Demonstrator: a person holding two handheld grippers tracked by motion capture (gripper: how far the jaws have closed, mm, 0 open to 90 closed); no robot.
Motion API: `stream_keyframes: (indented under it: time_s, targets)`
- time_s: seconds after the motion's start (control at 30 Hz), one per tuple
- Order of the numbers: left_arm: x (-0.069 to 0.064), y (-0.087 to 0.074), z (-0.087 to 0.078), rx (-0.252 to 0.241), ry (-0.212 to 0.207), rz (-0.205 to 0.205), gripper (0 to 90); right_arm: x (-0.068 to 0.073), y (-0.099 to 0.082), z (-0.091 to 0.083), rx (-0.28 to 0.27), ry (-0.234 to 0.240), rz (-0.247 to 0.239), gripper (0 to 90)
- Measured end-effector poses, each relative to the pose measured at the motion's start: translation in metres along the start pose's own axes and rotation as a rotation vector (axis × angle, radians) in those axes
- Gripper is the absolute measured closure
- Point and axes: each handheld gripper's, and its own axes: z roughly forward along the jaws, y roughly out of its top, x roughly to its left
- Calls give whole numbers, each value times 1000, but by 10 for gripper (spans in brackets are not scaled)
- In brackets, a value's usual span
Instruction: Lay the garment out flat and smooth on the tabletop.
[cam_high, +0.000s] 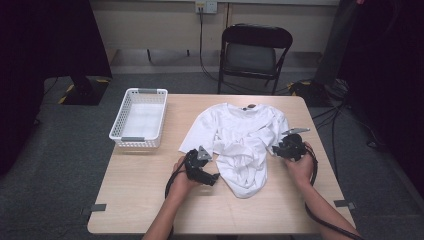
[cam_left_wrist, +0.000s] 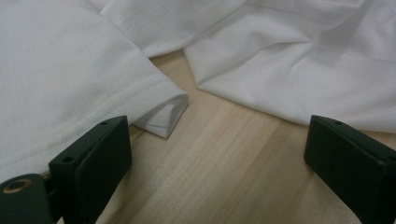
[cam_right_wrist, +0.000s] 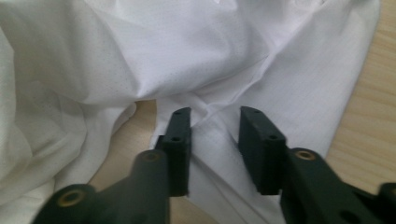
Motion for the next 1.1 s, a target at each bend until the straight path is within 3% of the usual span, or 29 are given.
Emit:
stream_keyframes:
  time_s: [0.03,0.13,0.23,0.37,0.47,0.53,0.67,0.93,1.07,1.1]
  targets:
    - [0,0,0,0,0,-1,69,-1,1,0,2,13,6,741]
    - [0,0,0,0,0,-1,69,-3,2,-4,-1,23,-14,849]
    - [0,0,0,0,0,0,69,-8,3,-9,-5,30,-6,852]
    - [0,0,0,1,-1,0,67,-27,5,-29,-54,55,27,848]
    - [0,0,0,0,-1,-1,66,-36,1,-34,-48,78,40,851]
    - [0,0,0,1,-1,-1,65,-36,-4,-33,-46,109,53,851]
    - [0,0,0,1,-1,-1,65,-31,-8,-29,-51,120,43,806]
    - [0,0,0,1,-1,-1,65,-29,-4,-27,-25,90,20,869]
    - [0,0,0,1,-1,-1,65,-32,-3,-34,-49,95,31,870]
    - [0,0,0,1,-1,-1,65,-36,-3,-37,-68,120,49,864]
